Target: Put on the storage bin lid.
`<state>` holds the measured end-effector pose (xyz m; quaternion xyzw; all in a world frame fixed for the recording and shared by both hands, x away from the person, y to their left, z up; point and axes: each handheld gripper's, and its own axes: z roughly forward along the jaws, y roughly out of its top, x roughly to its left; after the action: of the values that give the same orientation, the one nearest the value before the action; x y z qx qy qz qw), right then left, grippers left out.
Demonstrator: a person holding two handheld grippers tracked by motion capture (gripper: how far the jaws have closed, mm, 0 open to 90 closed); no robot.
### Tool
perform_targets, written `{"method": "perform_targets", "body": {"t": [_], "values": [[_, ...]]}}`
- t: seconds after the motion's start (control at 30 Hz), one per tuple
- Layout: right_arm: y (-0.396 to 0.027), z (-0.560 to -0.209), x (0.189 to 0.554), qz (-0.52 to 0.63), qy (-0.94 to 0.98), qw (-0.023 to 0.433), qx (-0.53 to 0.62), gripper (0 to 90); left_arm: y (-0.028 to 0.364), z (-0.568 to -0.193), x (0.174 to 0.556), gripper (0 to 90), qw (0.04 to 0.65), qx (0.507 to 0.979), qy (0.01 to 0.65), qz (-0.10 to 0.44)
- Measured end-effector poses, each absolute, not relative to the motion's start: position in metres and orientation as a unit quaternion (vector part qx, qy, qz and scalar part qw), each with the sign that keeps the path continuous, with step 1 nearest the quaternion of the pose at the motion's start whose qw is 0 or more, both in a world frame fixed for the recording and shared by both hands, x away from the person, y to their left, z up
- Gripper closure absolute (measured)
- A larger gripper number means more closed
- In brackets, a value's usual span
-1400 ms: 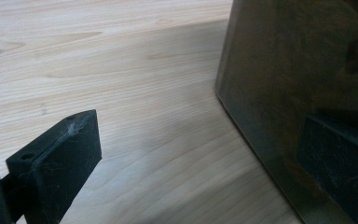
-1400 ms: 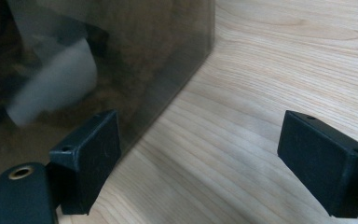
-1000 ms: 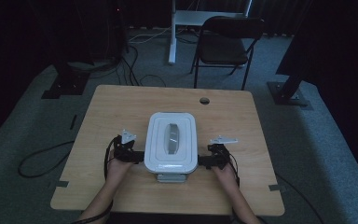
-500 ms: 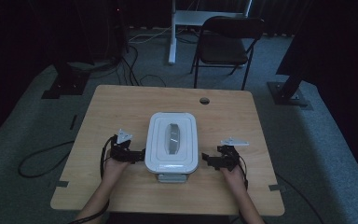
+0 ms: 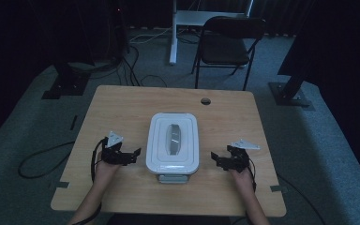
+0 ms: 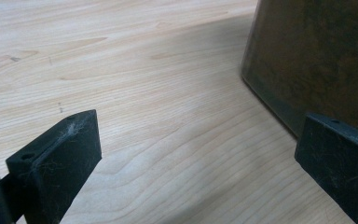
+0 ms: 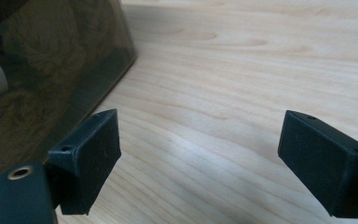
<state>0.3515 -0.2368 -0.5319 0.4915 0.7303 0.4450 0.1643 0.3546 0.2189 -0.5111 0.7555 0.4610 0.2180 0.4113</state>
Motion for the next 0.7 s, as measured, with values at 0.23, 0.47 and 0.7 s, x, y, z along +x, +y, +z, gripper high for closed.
{"method": "perform_targets", "body": {"t": [0.23,0.47,0.7], "values": [[-0.241,-0.522,0.344,0.472,0.718,0.187,0.476,12.3,0.223,-0.509,0.348,0.9,0.423,0.755,0.445,0.229],[-0.248,-0.528,0.34,0.457,0.721,0.191,0.484,12.3,0.234,-0.509,0.34,1.0,0.43,0.751,0.443,0.233],[-0.26,-0.532,0.333,0.453,0.712,0.202,0.498,12.2,0.247,-0.51,0.334,1.0,0.432,0.748,0.446,0.234]]}}
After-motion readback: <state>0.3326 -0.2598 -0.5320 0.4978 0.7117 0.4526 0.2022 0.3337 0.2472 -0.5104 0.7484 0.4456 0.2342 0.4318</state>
